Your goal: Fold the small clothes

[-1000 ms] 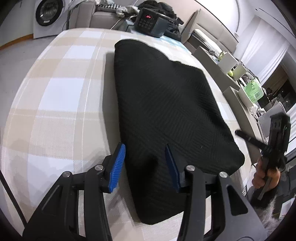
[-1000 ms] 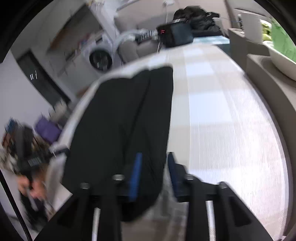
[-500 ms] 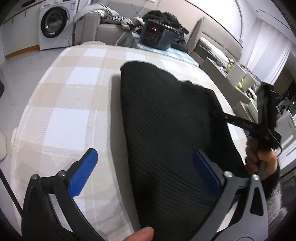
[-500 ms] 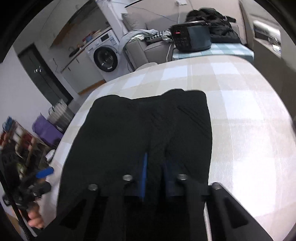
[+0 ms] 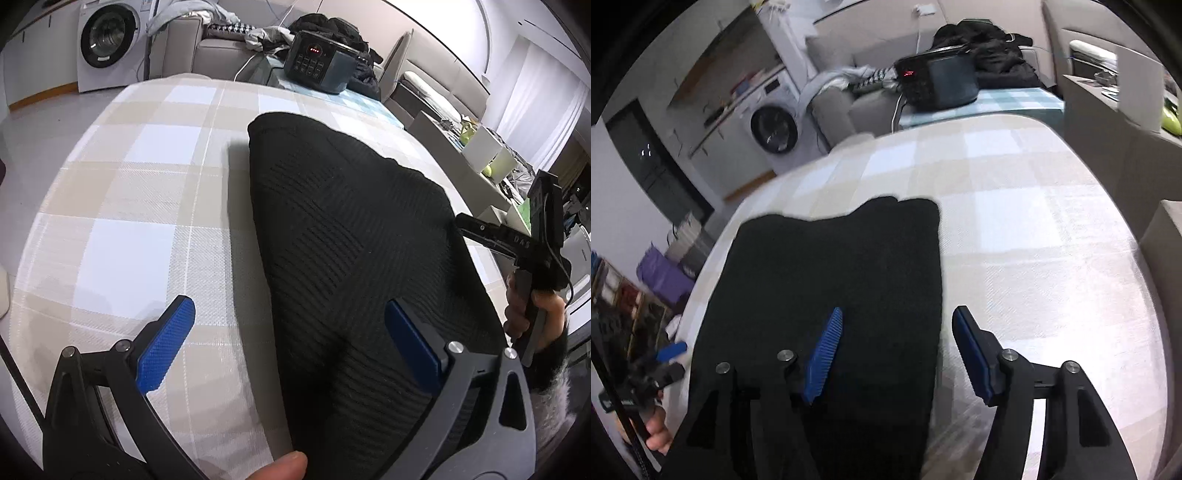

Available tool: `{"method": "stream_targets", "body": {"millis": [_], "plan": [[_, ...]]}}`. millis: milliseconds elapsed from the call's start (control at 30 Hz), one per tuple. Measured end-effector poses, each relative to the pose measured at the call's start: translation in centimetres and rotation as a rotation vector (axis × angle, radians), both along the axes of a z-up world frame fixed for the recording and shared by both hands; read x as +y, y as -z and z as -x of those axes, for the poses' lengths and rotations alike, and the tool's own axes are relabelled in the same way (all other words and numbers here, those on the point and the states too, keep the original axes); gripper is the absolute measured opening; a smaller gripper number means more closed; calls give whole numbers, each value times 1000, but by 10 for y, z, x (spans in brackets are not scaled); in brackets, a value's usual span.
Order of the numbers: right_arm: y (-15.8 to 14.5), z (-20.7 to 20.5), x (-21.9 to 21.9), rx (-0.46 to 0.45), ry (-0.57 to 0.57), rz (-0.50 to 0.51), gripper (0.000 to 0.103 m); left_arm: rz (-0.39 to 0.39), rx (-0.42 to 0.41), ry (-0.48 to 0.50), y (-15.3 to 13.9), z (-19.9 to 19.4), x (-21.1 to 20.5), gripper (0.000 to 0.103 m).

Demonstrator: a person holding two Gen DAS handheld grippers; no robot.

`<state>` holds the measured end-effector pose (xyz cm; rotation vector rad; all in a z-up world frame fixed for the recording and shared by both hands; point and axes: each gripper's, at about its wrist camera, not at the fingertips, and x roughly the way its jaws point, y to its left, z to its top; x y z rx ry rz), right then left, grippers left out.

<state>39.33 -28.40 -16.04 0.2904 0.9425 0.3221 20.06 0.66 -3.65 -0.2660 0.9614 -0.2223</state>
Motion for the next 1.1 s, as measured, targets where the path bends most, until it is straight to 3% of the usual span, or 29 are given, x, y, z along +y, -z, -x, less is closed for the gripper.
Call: {"method": "stream_targets", "body": {"millis": [200, 333, 367, 400, 467, 500, 567, 633, 700, 833, 867, 900, 1033, 1100], "plan": [[22, -56, 0, 42, 15, -145, 61, 9, 26, -4, 11, -20, -3, 102], [23, -80, 6, 48, -6, -165, 59, 9, 35, 7, 15, -28, -5, 102], [19, -81, 6, 48, -10, -149, 43, 8, 38, 5, 16, -30, -6, 102], [20, -86, 8, 52, -5, -126, 19, 10, 42, 4, 17, -32, -5, 101], [17, -88, 12, 27, 9, -83, 6, 14, 49, -1, 18, -34, -4, 102], [10, -85, 17, -21, -6, -70, 5, 16, 49, -4, 18, -36, -3, 101], [-12, -76, 20, -132, -47, -34, 5, 16, 49, -11, 19, -38, 0, 102], [-27, -75, 20, -184, -56, -41, 4, 18, 48, -15, 19, -41, 1, 102], [-27, -83, 18, -167, -45, -37, 4, 17, 52, -21, 21, -44, 2, 101], [8, -100, 9, -5, 16, 70, 9, 15, 63, -37, 22, -44, 3, 101], [10, -100, 6, 0, 23, 51, 12, 14, 64, -41, 21, -42, 3, 101], [4, -95, 1, -6, 39, 45, 20, 15, 60, -42, 19, -40, 4, 102], [-20, -48, -14, 7, 6, -17, 35, 20, 46, -32, 12, -22, 2, 101], [-28, -3, -22, 20, -14, -36, 44, 24, 44, -31, 10, -12, 1, 101]]}}
